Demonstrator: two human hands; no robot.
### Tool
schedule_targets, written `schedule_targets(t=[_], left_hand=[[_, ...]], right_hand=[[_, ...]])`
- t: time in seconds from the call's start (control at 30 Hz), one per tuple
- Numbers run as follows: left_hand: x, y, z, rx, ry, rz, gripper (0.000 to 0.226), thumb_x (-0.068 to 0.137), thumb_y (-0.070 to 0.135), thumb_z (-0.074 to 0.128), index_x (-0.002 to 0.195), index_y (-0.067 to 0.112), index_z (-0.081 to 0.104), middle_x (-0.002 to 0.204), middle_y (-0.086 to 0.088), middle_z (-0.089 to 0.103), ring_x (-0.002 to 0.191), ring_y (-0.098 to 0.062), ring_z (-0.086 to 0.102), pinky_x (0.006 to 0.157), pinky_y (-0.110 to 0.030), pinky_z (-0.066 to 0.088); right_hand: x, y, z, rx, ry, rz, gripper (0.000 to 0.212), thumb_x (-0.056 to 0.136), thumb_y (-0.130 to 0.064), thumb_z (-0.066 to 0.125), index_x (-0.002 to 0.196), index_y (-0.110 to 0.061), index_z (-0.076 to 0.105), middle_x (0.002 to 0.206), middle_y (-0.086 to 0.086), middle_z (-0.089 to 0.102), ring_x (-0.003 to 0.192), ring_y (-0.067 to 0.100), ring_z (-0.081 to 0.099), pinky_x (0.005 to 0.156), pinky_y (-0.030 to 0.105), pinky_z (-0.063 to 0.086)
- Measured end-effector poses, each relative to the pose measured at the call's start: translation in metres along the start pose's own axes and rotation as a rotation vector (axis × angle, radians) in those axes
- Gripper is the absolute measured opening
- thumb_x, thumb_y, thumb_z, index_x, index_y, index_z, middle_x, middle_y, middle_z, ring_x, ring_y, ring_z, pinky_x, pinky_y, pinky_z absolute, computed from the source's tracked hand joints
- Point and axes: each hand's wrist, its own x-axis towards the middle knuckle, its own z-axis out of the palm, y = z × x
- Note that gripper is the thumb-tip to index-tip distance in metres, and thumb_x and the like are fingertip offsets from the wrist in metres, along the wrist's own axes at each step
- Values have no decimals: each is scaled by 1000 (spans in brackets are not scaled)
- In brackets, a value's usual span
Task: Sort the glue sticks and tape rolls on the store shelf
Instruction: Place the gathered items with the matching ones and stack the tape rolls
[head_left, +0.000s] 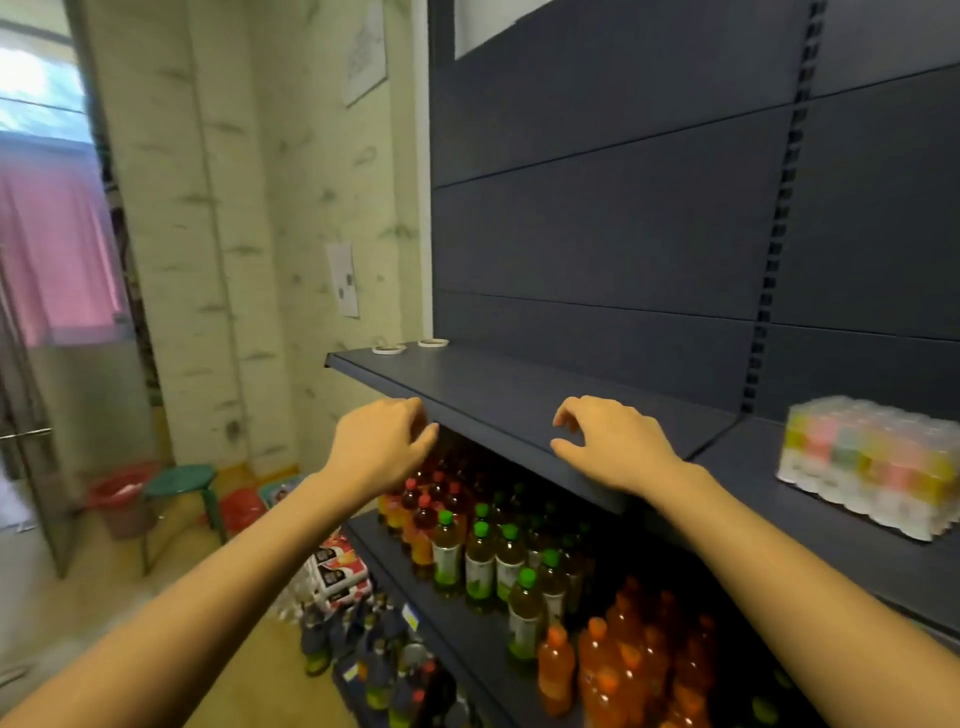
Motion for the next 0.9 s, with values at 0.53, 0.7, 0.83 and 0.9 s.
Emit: schedule_targets(t=[0.53, 0.7, 0.83, 0.9], left_hand=[[69, -188, 69, 25, -65, -92, 32, 92, 45, 43, 95, 19, 62, 96, 1, 68, 88, -19, 63, 70, -31, 51], [132, -230, 113, 7, -57, -103, 30, 92, 42, 44, 93, 17, 61, 95, -2, 69, 86, -21, 63, 68, -29, 47], [193, -259, 155, 2, -82, -112, 28, 91, 40, 44, 91, 16, 59, 96, -3, 68, 89, -23, 62, 68, -30, 44], [216, -277, 176, 5, -95, -97, 28, 91, 40, 44, 91, 16, 59, 97, -2, 68, 89, -23, 62, 67, -29, 44]], right_hand=[[219, -114, 114, 3, -104, -24, 28, 92, -36, 49, 116, -23, 55, 118, 0, 60, 107, 23, 57, 80, 34, 43], [302, -118, 148, -7, -96, 1, 26, 92, -34, 49, 113, -22, 57, 117, 1, 61, 106, 24, 57, 80, 34, 43], [374, -113, 168, -16, -110, 42, 25, 93, -35, 48, 112, -23, 58, 117, 1, 61, 105, 24, 58, 81, 35, 45], [404, -109, 180, -24, -103, 58, 24, 93, -35, 48, 111, -23, 59, 115, 1, 62, 103, 24, 58, 79, 34, 44]])
